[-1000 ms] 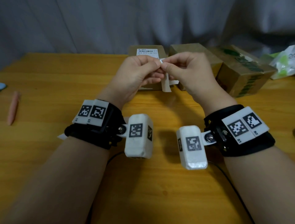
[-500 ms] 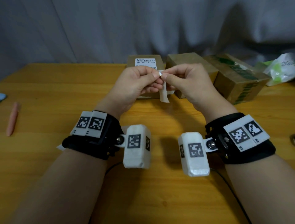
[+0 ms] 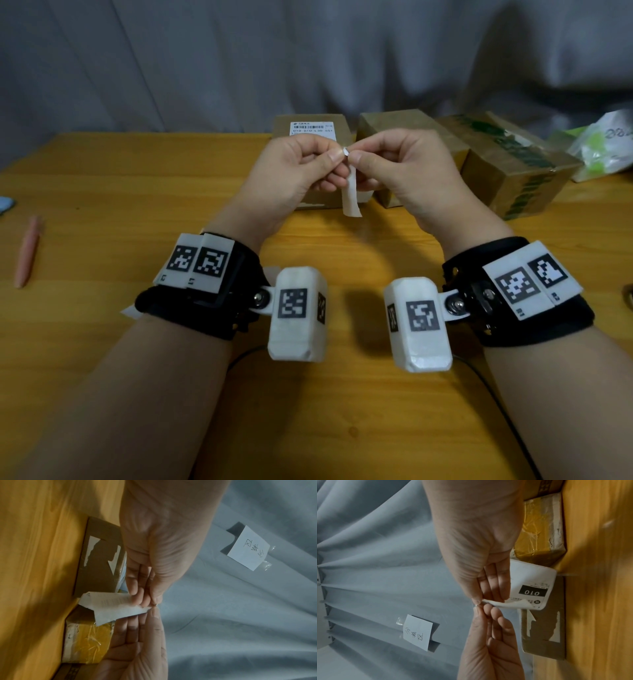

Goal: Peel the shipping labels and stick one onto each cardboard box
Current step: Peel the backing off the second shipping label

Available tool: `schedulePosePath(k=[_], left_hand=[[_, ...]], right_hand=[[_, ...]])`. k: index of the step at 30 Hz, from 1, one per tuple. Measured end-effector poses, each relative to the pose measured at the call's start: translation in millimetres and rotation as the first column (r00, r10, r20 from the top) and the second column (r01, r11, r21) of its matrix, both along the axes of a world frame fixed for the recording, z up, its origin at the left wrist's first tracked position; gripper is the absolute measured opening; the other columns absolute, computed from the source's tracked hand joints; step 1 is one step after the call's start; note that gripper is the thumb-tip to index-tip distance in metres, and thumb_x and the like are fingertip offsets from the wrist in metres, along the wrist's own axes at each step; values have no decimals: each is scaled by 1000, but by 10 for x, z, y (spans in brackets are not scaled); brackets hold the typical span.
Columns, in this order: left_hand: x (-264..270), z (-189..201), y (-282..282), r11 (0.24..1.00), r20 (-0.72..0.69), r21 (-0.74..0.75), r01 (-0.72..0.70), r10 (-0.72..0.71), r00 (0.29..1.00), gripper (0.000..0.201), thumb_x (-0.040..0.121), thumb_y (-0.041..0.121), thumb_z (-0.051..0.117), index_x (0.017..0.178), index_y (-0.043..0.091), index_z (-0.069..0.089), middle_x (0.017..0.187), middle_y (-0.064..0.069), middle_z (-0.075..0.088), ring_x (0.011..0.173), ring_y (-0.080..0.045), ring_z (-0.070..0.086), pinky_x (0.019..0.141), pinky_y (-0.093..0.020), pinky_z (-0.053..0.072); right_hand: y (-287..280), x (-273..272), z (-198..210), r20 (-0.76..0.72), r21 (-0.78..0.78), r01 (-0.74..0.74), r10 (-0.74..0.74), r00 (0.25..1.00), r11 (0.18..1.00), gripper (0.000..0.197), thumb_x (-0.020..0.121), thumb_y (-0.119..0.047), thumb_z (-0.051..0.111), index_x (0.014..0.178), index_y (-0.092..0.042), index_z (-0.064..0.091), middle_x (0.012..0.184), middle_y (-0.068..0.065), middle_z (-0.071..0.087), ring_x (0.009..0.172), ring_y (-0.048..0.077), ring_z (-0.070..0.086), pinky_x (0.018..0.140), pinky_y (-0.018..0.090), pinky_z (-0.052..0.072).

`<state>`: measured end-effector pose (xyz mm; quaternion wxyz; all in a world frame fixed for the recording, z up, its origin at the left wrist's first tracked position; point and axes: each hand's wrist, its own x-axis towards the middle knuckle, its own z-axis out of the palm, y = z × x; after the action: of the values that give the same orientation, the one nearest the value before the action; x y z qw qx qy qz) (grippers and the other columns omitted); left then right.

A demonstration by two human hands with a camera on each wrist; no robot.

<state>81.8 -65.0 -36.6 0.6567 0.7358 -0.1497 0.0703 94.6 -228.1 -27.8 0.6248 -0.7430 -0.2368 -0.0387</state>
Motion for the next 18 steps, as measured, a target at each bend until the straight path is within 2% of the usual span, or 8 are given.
schedulePosePath(k=[5, 10, 14, 18], left_hand=[[6, -8, -2, 1000, 3, 14, 1, -1, 1000, 16, 93, 6, 51, 85, 10, 64, 71, 3, 68, 67, -6, 64, 66, -16, 52], [4, -7, -2, 1000, 1, 13, 0, 0, 1000, 16, 93, 6, 51, 84, 10, 64, 69, 4, 68, 66, -6, 64, 65, -15, 51], [-9, 10, -10, 1000, -4, 26, -5, 5, 1000, 16, 93, 7, 52, 83, 10, 64, 69, 3, 68, 66, -5, 63, 65, -16, 51], [-27, 35, -26, 998, 6, 61, -5, 4, 1000, 13, 92, 6, 53, 84, 10, 62, 72, -1, 67, 66, -5, 63, 65, -15, 52]], right_hand=[[-8, -5, -3, -9, -22, 5, -5, 1000, 1000, 12, 89, -10, 62, 97, -4, 69, 82, 6, 71, 71, 8, 69, 62, 14, 52], [-8, -8, 1, -10, -27, 4, -4, 1000, 1000, 14, 89, -10, 62, 98, -3, 69, 85, 9, 71, 73, 10, 69, 63, 15, 52], [-11, -11, 2, -9, -30, 5, -5, 1000, 1000, 12, 88, -12, 63, 96, -4, 69, 83, 6, 71, 73, 9, 69, 63, 15, 53], [-13, -17, 12, -3, -35, 10, -10, 1000, 999, 12, 84, -16, 68, 91, -7, 71, 83, 9, 72, 76, 18, 70, 66, 22, 58]])
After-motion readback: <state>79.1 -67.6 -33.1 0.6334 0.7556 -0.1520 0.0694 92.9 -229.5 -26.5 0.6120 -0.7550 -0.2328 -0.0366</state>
